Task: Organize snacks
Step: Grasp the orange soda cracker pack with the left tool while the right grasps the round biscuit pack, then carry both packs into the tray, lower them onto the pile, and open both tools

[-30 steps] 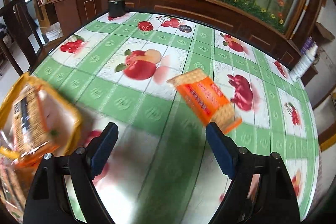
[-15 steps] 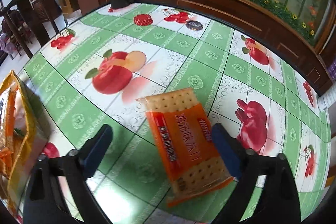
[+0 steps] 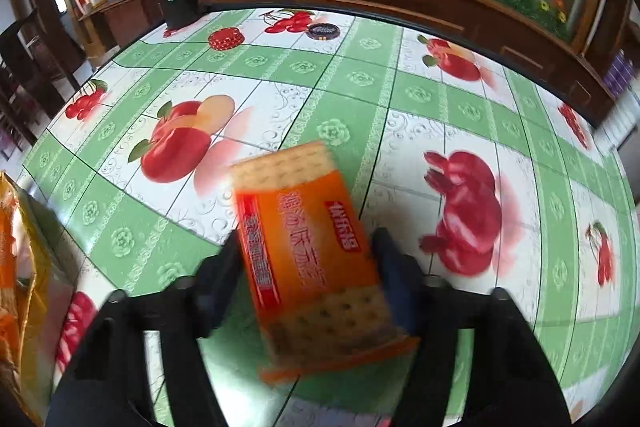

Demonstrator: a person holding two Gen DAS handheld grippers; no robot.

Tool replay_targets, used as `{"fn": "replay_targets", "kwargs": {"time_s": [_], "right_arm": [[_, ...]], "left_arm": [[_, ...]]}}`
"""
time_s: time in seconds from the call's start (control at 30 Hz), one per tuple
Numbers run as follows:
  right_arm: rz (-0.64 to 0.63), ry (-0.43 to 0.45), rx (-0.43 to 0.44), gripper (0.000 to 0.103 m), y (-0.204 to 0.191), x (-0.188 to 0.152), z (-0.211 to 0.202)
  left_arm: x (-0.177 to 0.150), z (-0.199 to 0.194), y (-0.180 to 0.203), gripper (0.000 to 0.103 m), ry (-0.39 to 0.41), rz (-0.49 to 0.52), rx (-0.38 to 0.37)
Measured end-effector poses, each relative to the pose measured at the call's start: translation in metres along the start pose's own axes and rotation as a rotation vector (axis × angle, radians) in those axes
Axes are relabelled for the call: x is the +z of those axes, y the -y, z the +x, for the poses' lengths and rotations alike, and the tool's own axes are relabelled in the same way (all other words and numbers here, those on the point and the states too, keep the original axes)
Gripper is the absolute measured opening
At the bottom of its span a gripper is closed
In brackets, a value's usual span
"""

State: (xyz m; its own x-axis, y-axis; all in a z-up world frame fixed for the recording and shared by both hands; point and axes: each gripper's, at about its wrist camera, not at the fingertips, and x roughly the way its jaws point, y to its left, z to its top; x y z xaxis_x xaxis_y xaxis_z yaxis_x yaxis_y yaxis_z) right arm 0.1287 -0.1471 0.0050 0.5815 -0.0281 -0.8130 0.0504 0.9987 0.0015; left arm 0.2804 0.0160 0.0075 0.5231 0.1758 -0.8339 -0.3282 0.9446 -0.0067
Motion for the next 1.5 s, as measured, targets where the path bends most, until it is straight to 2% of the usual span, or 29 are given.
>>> {"fn": "replay_targets", "kwargs": {"time_s": [0.1,0.37,0.7,1.0,1.2,1.27,1.37,1.5], "right_arm": [[-0.009,0.004,0.002,0.076,0.000,-0.003,-0.004],[0.004,0.013,0.041,0.073,0.006,-0.019,-0.018],[-0.034,0.011,0.096,0.073,0.004,-0.056,-0.046],[-0.098,0.015,0.164,0.072,-0.017,-0.100,-0.077],[-0.128,0.024,0.186,0.072,-0.032,-0.124,-0.093],[-0.131,0.026,0.199,0.072,-0.035,-0.127,-0.098],[-0.142,0.042,0.199,0.072,-0.042,-0.130,-0.107],[-0.153,0.033,0.216,0.072,-0.051,-0.135,-0.109]], "left_arm": [[-0.009,-0.005,-0.006,0.056,0.011,0.038,-0.031],[-0.048,-0.031,-0.030,0.054,0.038,0.103,-0.082],[-0.132,-0.084,-0.073,0.055,0.079,0.211,-0.101],[-0.195,-0.126,-0.120,0.054,0.083,0.269,-0.113],[-0.222,-0.144,-0.148,0.054,0.101,0.293,-0.080],[-0.220,-0.149,-0.158,0.053,0.096,0.266,-0.094],[-0.222,-0.156,-0.165,0.053,0.117,0.274,-0.080],[-0.229,-0.156,-0.172,0.053,0.106,0.272,-0.084]]}}
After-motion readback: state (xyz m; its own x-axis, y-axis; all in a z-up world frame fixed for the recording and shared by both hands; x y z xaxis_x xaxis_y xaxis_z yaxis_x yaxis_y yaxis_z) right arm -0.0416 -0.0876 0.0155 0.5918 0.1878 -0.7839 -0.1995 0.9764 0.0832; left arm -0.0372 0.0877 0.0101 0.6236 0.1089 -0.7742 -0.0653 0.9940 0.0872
